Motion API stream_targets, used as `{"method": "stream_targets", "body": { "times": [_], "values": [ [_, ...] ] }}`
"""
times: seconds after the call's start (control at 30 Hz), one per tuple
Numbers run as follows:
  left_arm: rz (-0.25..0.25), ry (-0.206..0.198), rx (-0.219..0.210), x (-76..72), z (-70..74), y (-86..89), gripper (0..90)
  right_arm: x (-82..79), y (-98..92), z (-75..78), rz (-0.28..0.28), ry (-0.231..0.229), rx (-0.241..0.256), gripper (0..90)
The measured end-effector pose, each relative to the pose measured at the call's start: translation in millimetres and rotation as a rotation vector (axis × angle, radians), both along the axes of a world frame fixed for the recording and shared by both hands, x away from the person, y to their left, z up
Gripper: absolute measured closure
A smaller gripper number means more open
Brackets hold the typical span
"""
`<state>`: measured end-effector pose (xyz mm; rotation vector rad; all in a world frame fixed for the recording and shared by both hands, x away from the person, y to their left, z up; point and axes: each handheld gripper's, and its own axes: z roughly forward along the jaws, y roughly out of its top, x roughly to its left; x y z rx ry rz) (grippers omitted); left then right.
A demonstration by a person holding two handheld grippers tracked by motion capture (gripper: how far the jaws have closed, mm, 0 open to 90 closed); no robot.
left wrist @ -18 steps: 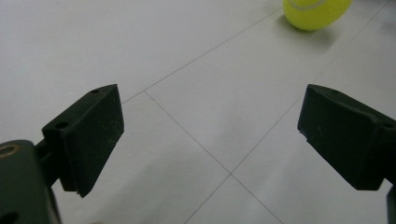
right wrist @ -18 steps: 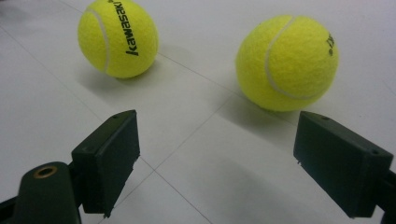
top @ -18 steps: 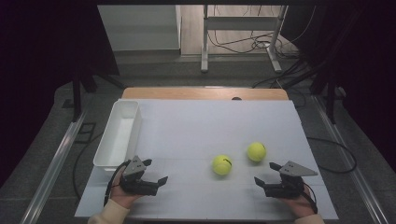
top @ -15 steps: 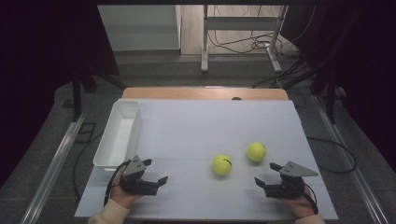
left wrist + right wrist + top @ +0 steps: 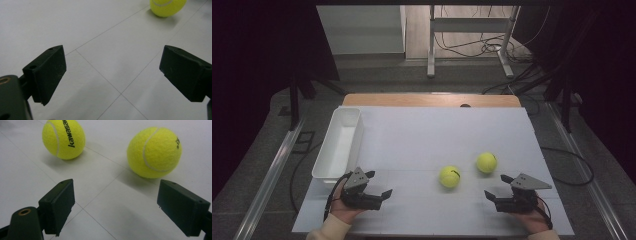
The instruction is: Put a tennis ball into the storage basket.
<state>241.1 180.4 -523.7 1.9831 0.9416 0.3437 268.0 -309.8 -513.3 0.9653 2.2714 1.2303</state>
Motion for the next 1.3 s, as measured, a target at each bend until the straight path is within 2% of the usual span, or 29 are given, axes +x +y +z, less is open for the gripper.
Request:
{"method": "stream_targets", "body": {
  "times": [0.97, 1.3],
  "values": [
    [-0.018, -0.015, -0.002, 2.2, 9.9, -8.9, 7.8, -0.1, 0.4, 0.0, -0.006, -0.003, -0.004, 15.6],
    [-0.036, -0.021, 0.002, 2.8, 16.2, -16.9, 7.8, 0.4, 1.2, 0.0, -0.003, -0.004, -0.012, 15.6]
  ]
}}
